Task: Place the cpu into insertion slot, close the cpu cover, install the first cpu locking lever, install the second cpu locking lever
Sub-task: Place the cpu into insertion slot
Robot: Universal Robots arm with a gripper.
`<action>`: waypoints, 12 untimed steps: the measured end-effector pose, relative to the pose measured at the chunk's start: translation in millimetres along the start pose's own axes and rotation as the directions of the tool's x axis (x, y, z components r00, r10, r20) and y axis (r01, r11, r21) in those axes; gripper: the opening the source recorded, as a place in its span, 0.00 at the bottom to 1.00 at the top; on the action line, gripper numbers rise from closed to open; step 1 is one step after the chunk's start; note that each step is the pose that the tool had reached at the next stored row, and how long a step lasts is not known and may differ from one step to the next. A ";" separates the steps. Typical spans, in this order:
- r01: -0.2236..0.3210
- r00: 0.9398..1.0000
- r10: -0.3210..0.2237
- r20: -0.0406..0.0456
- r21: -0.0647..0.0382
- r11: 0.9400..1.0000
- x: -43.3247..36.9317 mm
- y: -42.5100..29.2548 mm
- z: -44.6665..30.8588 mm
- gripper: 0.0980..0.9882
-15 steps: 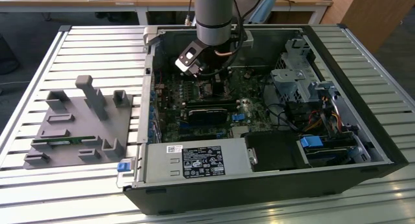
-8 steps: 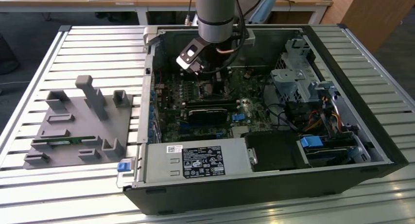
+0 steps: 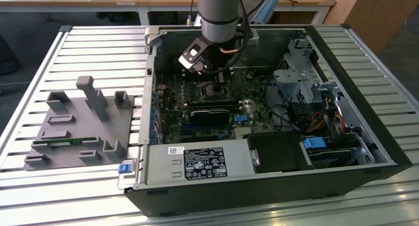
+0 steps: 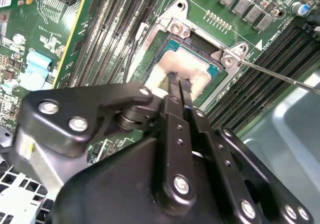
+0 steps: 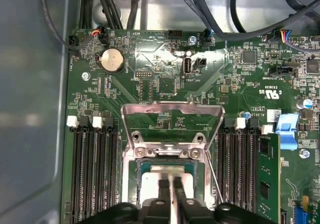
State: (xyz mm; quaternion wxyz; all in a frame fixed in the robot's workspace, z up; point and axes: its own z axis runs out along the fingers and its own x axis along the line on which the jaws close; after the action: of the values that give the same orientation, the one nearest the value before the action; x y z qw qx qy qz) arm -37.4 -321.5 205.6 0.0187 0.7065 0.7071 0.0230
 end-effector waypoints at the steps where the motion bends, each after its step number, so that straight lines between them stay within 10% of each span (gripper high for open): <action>1: 0.000 1.000 0.000 0.000 0.000 1.000 0.0 0.0 -0.3 0.09; 12: 0.000 1.000 0.000 -0.001 0.000 1.000 0.1 0.2 -3.4 0.02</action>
State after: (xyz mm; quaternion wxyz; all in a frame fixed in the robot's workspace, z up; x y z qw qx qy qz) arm -37.3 -321.5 209.0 0.0184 0.7065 0.7071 0.0230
